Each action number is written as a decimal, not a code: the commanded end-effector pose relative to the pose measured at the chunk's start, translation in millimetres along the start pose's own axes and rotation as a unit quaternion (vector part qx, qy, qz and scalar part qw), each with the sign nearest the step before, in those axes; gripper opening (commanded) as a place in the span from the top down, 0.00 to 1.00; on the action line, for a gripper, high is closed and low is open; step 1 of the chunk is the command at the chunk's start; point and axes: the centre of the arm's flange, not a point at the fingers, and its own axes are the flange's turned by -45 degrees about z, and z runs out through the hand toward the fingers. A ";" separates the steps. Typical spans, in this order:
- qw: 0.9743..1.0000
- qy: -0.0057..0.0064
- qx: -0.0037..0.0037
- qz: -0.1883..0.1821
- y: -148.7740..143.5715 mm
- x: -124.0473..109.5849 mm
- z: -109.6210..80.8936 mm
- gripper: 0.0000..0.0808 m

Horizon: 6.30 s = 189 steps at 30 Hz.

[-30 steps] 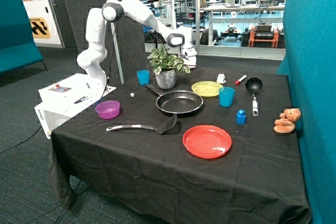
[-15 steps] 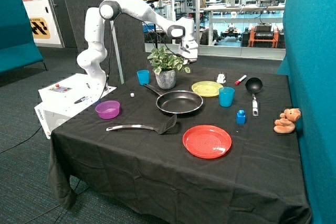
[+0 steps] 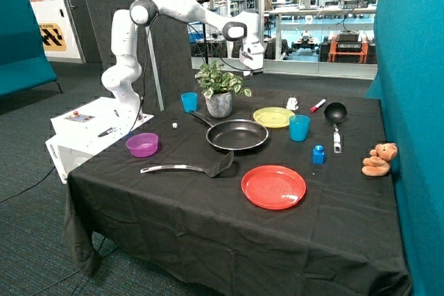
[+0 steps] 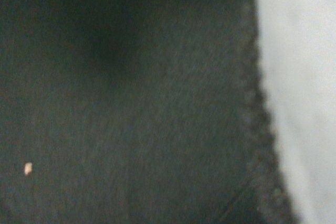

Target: Clean the pan

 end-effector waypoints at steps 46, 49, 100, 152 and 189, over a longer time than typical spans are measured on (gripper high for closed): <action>0.992 -0.012 -0.002 0.123 83.8 -32.3 -57.4 1.00; 0.992 -0.012 -0.002 0.123 86.2 -33.2 -57.9 1.00; 0.959 -0.011 -0.004 0.284 191.1 -124.1 -63.4 1.00; 0.926 -0.011 -0.005 0.378 282.4 -230.7 -13.2 1.00; 0.932 -0.011 -0.005 0.362 320.4 -253.9 62.3 1.00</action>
